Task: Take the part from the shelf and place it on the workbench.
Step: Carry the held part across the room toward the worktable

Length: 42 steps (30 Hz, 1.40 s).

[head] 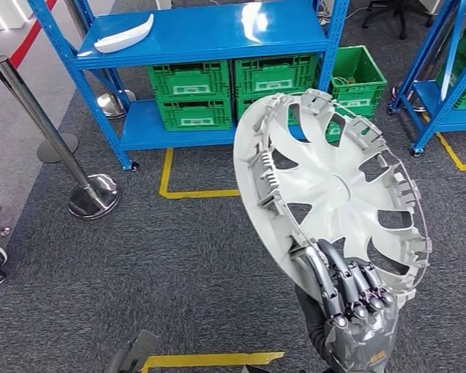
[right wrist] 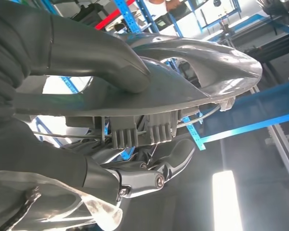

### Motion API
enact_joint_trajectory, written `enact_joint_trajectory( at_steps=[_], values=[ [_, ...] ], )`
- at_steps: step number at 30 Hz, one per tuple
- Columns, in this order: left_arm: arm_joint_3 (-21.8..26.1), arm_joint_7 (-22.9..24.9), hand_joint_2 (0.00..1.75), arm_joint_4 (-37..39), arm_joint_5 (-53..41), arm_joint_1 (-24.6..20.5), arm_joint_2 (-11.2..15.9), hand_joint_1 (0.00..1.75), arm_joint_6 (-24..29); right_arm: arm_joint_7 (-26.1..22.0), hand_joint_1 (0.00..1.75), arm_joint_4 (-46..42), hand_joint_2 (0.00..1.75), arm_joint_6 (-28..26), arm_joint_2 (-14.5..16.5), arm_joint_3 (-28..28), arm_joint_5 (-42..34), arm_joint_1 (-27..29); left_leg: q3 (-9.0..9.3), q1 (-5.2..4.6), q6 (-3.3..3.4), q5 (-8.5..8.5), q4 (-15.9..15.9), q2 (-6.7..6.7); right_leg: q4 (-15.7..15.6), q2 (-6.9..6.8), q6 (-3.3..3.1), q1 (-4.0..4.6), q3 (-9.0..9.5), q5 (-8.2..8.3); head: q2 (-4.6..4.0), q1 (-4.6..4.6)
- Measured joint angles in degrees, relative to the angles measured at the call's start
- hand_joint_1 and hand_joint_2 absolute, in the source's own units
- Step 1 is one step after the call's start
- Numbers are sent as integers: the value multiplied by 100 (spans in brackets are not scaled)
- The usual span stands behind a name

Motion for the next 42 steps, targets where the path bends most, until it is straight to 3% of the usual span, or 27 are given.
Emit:
enact_joint_trajectory(
  at_steps=[1,2,4,6,9,16,18,19,20,21,23,27,29,31,32,33,34,37,39,42],
  values=[
    [-15,3,175,0,-2,5,-5,0,-2,-7,175,-9,175,0,11,-14,1,19,21,-2,21,50,20,-5,1,19,-4,14,-13,13,0,1],
    [-32,5,175,0,-2,8,-9,0,-3,-11,175,-21,175,0,22,-27,1,36,143,-6,52,197,-177,-15,1,41,-5,28,-18,23,0,1],
    [-63,5,175,0,-2,5,-9,0,-3,-14,175,-47,175,0,46,-51,1,56,564,-24,143,568,-954,-78,-3,86,-2,48,-12,41,-1,3],
    [-77,5,175,0,-3,-5,-5,0,-3,-17,175,-67,175,0,68,-68,2,60,820,-56,230,729,-1496,-152,0,121,35,48,-46,74,0,5],
    [-86,7,175,0,-6,-10,-10,0,-5,-29,175,-93,175,0,93,-90,4,74,820,-88,274,714,-1598,-161,-1,149,110,27,-117,126,0,-1],
    [-95,7,175,0,-14,-11,-20,0,-5,-38,175,-127,175,0,107,-104,4,96,822,-72,288,751,-1654,-146,-18,154,151,33,-119,144,1,2],
    [-163,15,175,0,-91,-6,-69,0,21,-48,175,-309,175,0,130,-189,-1,249,806,-55,319,828,-1730,-60,585,89,232,28,-365,-170,0,10],
    [-226,26,175,0,-152,0,-113,0,55,-40,175,-457,175,0,143,-264,-2,391,794,-49,325,850,-1738,-11,715,36,264,22,-375,-234,0,17],
    [-298,38,175,0,-221,6,-163,0,91,-28,175,-622,175,0,154,-350,-6,539,776,-56,322,859,-1722,38,725,-37,292,15,-327,-279,0,23],
    [-361,53,175,0,-278,13,-210,0,127,-11,175,-766,175,0,163,-428,-7,669,761,-70,303,848,-1690,67,391,-91,287,25,-110,-148,0,26],
    [-411,67,175,0,-302,12,-256,0,152,25,175,-910,175,0,171,-496,-9,759,731,-93,255,832,-1633,95,-25,-139,227,42,115,-69,1,19],
    [-515,39,175,0,-313,-3,-370,0,218,294,175,-1179,175,0,176,-624,-8,1043,681,-89,168,755,-1527,89,-46,-90,108,29,99,-36,0,11],
    [-562,21,175,0,-321,-11,-434,0,221,388,175,-1314,175,0,175,-686,-8,1155,520,-62,102,452,-1126,20,-55,-68,46,11,77,-8,-1,7],
    [-612,22,175,0,-338,-6,-477,0,219,404,175,-1423,175,0,175,-736,-6,1239,214,-31,59,63,-370,-4,-53,-28,14,11,39,10,0,5],
    [-632,23,175,0,-345,0,-491,0,218,404,175,-1463,175,0,175,-761,-4,1268,98,-20,50,-36,-76,-5,-51,-2,8,12,24,19,0,5],
    [-649,23,175,0,-349,6,-503,0,217,403,175,-1500,175,0,175,-785,-3,1291,59,-13,49,-30,48,-5,-49,27,7,13,13,27,1,5],
    [-660,23,175,0,-349,9,-511,0,216,401,175,-1528,175,0,175,-803,-3,1309,129,-9,57,93,-64,-9,-48,59,10,13,10,35,0,5],
    [-686,14,175,0,-330,9,-522,0,215,399,175,-1595,175,0,175,-830,-2,1345,663,-10,126,646,-1138,-117,-43,146,43,18,11,54,-1,5],
    [-694,-9,175,0,-291,5,-518,0,207,390,175,-1614,175,0,175,-841,-1,1346,829,-18,167,713,-1537,-184,-32,186,95,27,-36,83,0,7],
    [-693,-43,175,0,-206,10,-488,0,157,317,175,-1614,175,0,176,-853,4,1331,824,-16,224,725,-1641,-147,-23,202,196,22,-109,114,0,13]
  ],
)
